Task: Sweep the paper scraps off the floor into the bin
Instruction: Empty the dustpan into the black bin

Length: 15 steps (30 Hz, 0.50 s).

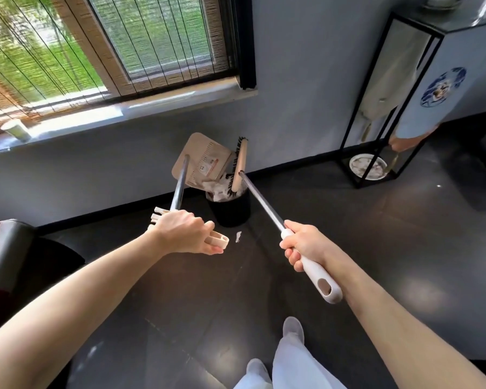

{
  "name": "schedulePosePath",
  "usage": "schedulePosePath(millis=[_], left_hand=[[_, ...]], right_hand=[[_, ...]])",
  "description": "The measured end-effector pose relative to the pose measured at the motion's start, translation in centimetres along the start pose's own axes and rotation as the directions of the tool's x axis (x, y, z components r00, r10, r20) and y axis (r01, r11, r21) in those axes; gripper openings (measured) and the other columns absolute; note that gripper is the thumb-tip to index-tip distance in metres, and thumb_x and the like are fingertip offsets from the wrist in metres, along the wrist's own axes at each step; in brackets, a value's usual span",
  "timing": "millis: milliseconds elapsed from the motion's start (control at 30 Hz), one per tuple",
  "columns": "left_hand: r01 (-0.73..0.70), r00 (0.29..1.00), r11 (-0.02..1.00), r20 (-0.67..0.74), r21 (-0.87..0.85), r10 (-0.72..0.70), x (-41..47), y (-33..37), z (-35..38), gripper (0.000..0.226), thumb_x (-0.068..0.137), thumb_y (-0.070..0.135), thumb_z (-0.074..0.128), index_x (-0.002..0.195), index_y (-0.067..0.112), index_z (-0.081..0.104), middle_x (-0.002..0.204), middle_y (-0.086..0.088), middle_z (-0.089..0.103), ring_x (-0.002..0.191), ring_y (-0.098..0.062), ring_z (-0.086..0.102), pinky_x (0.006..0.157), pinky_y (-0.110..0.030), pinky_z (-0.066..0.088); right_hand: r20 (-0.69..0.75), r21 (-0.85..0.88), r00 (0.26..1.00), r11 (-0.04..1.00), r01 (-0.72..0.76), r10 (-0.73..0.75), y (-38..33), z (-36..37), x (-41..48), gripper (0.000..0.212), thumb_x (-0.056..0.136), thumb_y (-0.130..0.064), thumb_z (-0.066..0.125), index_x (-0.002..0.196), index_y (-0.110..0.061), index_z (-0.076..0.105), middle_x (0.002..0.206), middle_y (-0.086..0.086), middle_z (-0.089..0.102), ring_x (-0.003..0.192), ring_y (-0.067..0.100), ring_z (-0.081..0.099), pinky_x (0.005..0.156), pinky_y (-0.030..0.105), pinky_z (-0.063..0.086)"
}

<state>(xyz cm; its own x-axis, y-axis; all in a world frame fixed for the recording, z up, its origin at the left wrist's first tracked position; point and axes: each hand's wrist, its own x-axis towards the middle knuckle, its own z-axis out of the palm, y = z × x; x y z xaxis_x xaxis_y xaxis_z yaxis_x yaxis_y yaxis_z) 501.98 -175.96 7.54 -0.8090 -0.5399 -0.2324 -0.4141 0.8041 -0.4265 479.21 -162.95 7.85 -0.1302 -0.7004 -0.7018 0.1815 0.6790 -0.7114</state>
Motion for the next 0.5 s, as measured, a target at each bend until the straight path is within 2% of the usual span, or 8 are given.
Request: schedulePosePath(millis=[267, 333, 433, 500], left_hand=[[0.008, 1.0, 0.998, 0.005, 0.067, -0.009, -0.7, 0.3, -0.9, 0.066, 0.088, 0.073, 0.029, 0.105, 0.016, 0.057, 0.085, 0.001, 0.069, 0.083, -0.024, 0.069, 0.06, -0.028, 0.038], [-0.022, 0.999, 0.999, 0.049, 0.048, 0.02, -0.8, 1.5, -0.7, 0.065, 0.088, 0.072, 0.03, 0.106, 0.015, 0.056, 0.089, -0.001, 0.07, 0.087, -0.027, 0.069, 0.063, -0.031, 0.039], [-0.102, 0.983, 0.994, 0.153, -0.026, 0.104, -0.7, 4.0, 0.8, 0.066, 0.087, 0.072, 0.034, 0.11, 0.014, 0.057, 0.096, -0.006, 0.07, 0.092, -0.032, 0.067, 0.078, -0.038, 0.047], [-0.125, 0.974, 0.991, 0.185, -0.051, 0.132, -0.8, 5.5, 2.2, 0.066, 0.088, 0.071, 0.035, 0.11, 0.013, 0.057, 0.097, -0.007, 0.07, 0.092, -0.033, 0.067, 0.08, -0.038, 0.048]], right_hand=[[0.021, 0.094, 1.0, 0.996, -0.012, 0.01, -0.4, -0.7, -0.9, 0.063, 0.095, 0.004, 0.045, 0.149, -0.023, 0.03, 0.06, 0.005, 0.044, 0.032, 0.004, 0.038, 0.032, 0.015, 0.033], [0.027, 0.099, 1.0, 0.995, -0.008, 0.005, 0.0, -0.9, -1.3, 0.063, 0.095, 0.003, 0.046, 0.149, -0.024, 0.031, 0.058, 0.005, 0.045, 0.033, 0.004, 0.039, 0.032, 0.016, 0.034], [0.021, 0.108, 1.0, 0.994, -0.001, -0.001, 0.7, -1.3, -1.8, 0.065, 0.094, 0.004, 0.046, 0.149, -0.026, 0.031, 0.057, 0.004, 0.047, 0.034, 0.005, 0.04, 0.033, 0.017, 0.035], [0.009, 0.101, 1.0, 0.995, 0.001, -0.002, 1.0, -1.5, -2.1, 0.064, 0.094, 0.004, 0.046, 0.149, -0.025, 0.031, 0.058, 0.005, 0.047, 0.034, 0.004, 0.04, 0.033, 0.017, 0.035]])
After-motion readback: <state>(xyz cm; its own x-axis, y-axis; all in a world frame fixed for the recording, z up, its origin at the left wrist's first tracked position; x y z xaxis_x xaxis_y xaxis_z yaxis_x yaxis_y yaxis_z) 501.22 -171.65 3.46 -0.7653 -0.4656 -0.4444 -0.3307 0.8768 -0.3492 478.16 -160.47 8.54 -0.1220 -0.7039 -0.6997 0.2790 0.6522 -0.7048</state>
